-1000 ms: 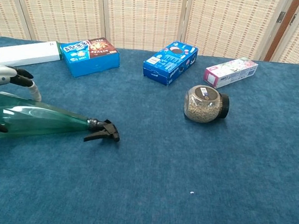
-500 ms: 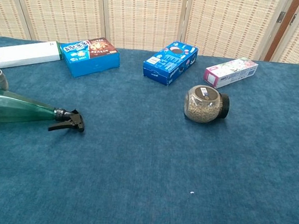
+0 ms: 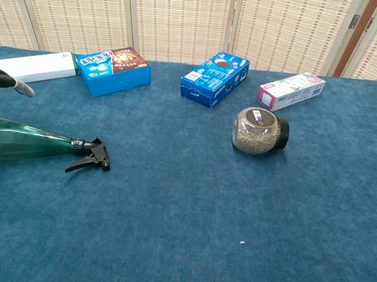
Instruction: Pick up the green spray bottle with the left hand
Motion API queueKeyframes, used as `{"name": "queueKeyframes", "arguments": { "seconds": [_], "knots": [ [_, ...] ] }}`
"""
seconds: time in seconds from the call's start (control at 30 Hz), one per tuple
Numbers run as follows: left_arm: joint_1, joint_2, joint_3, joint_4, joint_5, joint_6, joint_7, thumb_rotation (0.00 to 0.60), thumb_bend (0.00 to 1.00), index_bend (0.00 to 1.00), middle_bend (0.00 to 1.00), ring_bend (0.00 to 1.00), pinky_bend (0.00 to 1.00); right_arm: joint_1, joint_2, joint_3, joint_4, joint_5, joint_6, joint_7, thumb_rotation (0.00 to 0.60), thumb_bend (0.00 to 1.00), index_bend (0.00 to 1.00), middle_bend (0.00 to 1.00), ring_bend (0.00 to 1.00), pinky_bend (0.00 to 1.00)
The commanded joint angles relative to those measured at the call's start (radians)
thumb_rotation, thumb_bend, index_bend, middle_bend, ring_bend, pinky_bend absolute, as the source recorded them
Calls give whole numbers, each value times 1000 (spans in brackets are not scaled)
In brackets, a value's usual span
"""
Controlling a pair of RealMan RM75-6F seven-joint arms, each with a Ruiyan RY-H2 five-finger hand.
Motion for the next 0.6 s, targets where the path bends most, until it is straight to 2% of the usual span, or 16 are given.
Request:
{"name": "queueKeyframes", "arguments": {
  "seconds": [0.03,0.2,0.33,0.6],
  "knots": [
    [-13,-7,-17,-18,-14,-6,-3,600,0,142,132,23,0,0,1,1,-1,-1,2,0,600,0,0,0,0,353],
    [-48,-17,-24,-51,-103,-19,92,600,0,193,152,23,0,-1,6,1,-5,-2,4,1,600,0,0,0,0,353],
    [-86,-29,-16,-73,-217,-19,209,600,0,214,182,23,0,-3,5,-1,-1,0,2,4,600,0,0,0,0,353],
    [-158,-55,-1,-99,-408,23,383,600,0,216,185,23,0,-5,2,-2,8,2,-1,13,600,0,0,0,0,353]
  ]
}}
